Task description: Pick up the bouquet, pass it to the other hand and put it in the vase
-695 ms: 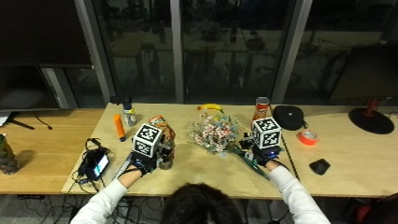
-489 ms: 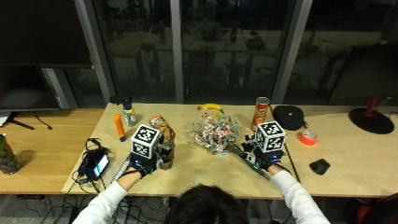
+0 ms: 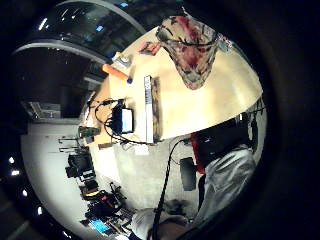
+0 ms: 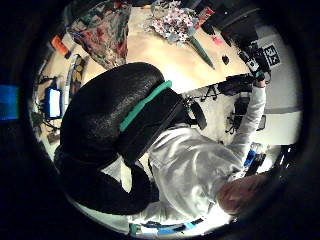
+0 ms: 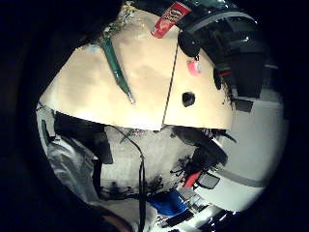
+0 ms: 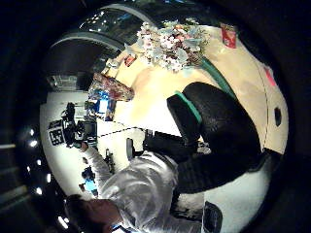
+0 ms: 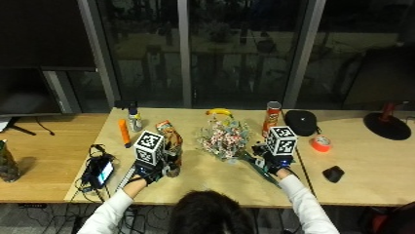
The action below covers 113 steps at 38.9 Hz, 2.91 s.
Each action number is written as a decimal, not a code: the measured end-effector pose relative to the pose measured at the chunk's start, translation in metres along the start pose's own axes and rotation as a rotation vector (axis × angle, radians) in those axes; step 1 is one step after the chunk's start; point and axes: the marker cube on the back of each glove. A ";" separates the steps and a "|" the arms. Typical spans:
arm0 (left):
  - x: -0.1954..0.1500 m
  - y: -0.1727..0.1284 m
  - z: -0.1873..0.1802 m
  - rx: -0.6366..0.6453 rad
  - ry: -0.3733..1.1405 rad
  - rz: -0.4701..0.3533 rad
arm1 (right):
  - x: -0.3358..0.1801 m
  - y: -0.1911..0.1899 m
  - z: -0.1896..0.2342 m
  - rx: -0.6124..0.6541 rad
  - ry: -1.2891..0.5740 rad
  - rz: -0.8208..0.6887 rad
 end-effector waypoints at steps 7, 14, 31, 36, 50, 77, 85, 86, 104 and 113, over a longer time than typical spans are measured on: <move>0.009 -0.007 0.000 0.032 0.013 0.014 | -0.004 0.011 -0.013 -0.026 -0.074 0.026; 0.026 -0.016 0.004 0.061 0.039 0.069 | 0.014 -0.014 -0.025 0.012 -0.049 0.149; 0.048 -0.025 -0.007 0.103 0.047 0.124 | 0.070 -0.084 0.014 -0.024 -0.108 0.359; 0.050 -0.024 -0.004 0.095 0.057 0.136 | 0.085 -0.095 0.046 -0.052 -0.140 0.385; 0.050 -0.022 0.008 0.049 0.055 0.147 | 0.092 -0.089 0.118 -0.272 -0.200 0.503; 0.044 -0.018 0.020 0.049 0.103 0.155 | 0.073 -0.080 0.156 -0.259 -0.037 0.560; 0.041 -0.013 0.022 0.038 0.097 0.144 | 0.061 -0.082 0.153 -0.302 0.041 0.551; 0.040 -0.013 0.023 0.034 0.097 0.141 | 0.060 -0.080 0.152 -0.310 0.054 0.564; 0.048 -0.029 0.034 -0.007 0.166 0.162 | 0.061 -0.104 0.155 0.320 -0.334 0.544; 0.054 -0.072 0.012 0.176 0.483 0.120 | 0.004 -0.127 0.093 0.602 -0.827 0.324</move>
